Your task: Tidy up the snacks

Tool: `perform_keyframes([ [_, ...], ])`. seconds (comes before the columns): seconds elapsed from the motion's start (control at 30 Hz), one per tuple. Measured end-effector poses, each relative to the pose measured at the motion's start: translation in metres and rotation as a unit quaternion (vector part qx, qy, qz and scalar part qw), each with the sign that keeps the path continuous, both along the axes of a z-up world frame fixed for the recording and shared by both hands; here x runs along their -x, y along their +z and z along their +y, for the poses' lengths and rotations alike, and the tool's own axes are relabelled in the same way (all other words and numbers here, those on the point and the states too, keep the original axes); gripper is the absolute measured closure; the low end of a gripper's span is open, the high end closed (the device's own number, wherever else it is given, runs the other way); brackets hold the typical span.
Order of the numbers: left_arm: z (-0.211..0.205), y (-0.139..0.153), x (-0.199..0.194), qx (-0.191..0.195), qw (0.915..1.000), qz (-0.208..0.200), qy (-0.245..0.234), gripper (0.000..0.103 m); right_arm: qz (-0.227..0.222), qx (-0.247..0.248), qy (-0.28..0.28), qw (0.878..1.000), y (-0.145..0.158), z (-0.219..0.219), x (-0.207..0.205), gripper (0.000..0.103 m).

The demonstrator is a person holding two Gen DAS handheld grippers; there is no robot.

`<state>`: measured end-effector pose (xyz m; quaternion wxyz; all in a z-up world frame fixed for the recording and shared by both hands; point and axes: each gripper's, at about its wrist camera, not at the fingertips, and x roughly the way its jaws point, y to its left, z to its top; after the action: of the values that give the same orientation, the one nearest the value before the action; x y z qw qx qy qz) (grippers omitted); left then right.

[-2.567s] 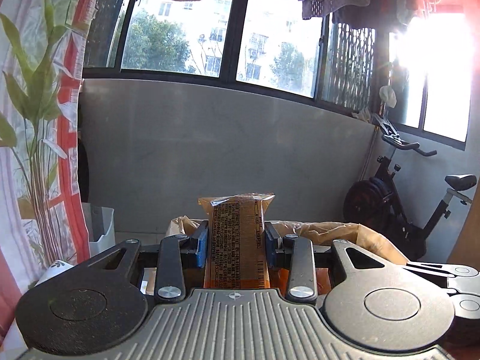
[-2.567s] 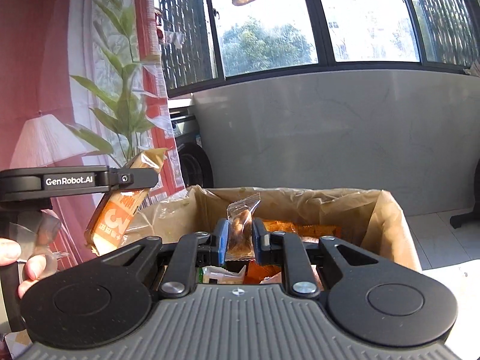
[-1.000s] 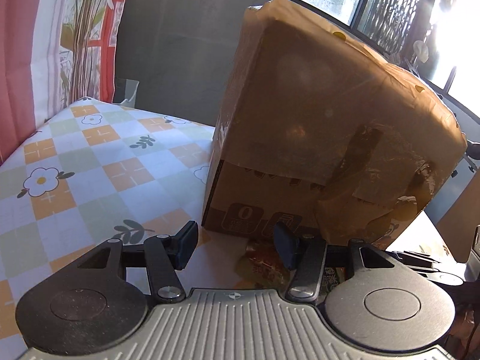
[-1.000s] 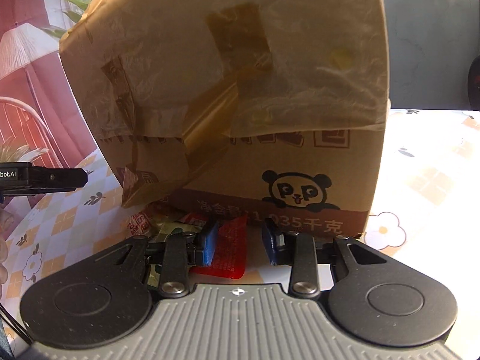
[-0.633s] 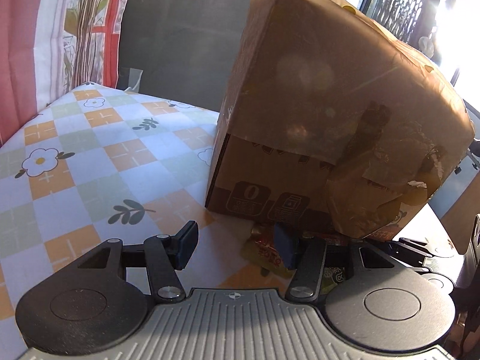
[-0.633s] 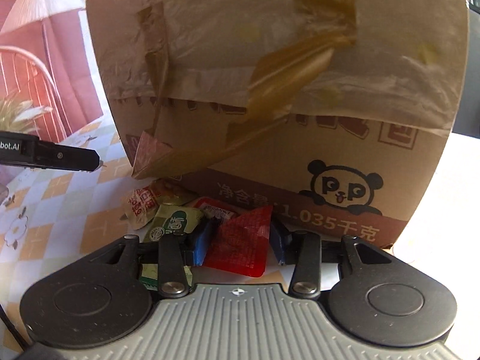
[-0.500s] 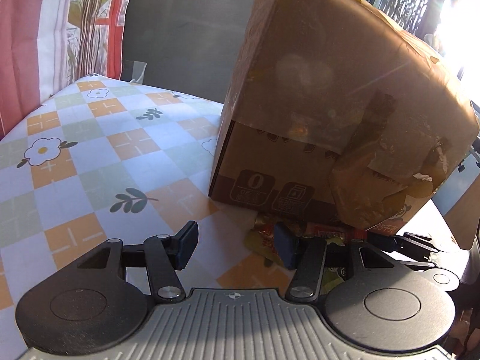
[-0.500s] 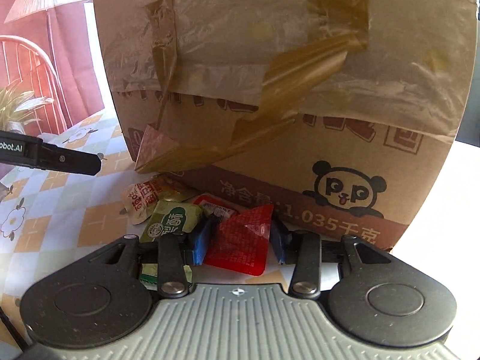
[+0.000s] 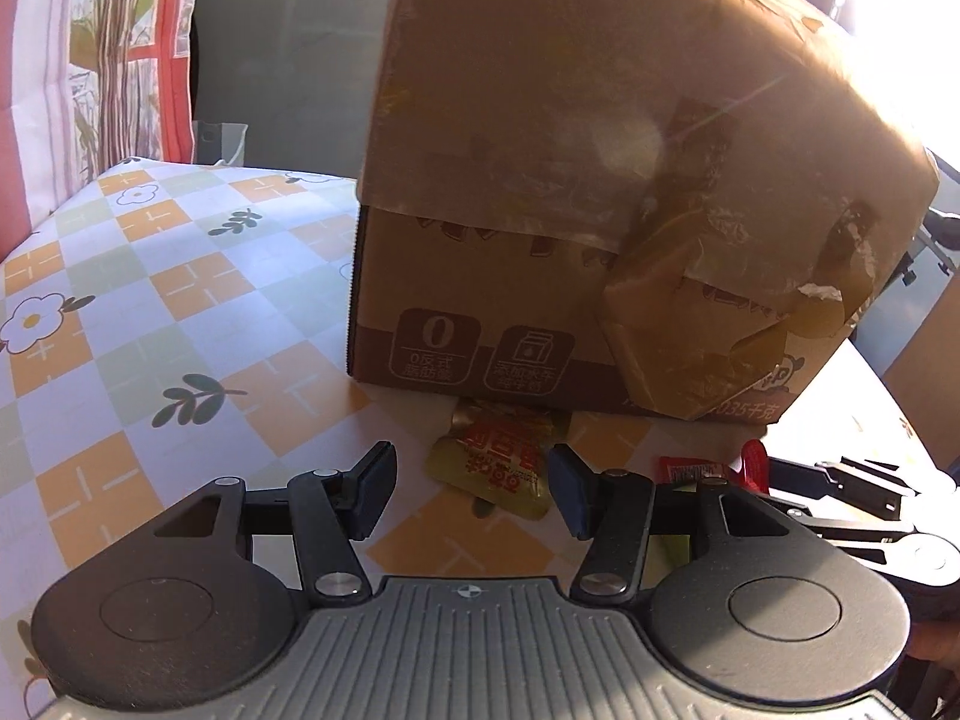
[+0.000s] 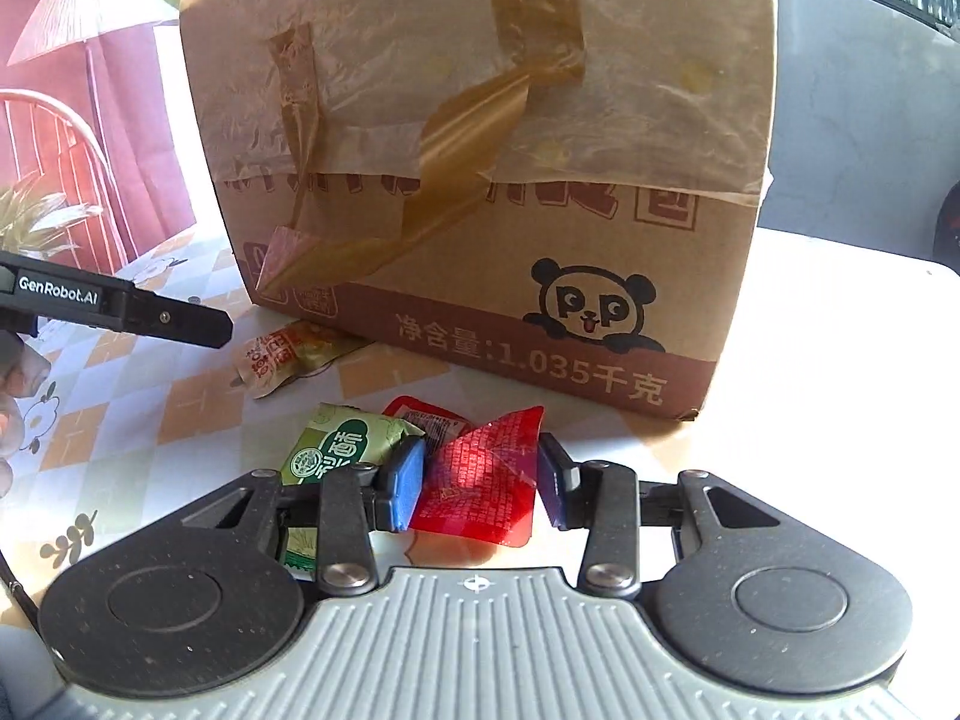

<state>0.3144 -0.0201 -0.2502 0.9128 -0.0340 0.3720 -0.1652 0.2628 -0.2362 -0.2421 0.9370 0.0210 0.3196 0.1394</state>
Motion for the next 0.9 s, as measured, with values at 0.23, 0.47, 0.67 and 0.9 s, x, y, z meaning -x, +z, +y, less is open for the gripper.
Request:
perform_keyframes([
  [0.23, -0.025, -0.009, -0.019, -0.042, 0.9989, 0.005, -0.019, 0.043, -0.001, -0.020, 0.001, 1.000, -0.002, -0.005, -0.002, 0.061],
  [0.47, -0.056, -0.019, -0.023, -0.112, 0.9934, -0.010, -0.022, 0.034, 0.000, -0.033, 0.000, 0.999, -0.001, -0.010, -0.001, 0.061],
  [0.67, -0.056, -0.020, -0.023, -0.110, 0.9928, -0.018, -0.044, 0.048, 0.000, -0.039, 0.000, 0.999, -0.001, -0.012, -0.002, 0.061],
  [0.9, -0.035, -0.013, -0.005, -0.084, 0.9952, 0.010, -0.049, 0.060, 0.000, -0.040, 0.000, 0.999, -0.002, -0.012, -0.002, 0.061],
])
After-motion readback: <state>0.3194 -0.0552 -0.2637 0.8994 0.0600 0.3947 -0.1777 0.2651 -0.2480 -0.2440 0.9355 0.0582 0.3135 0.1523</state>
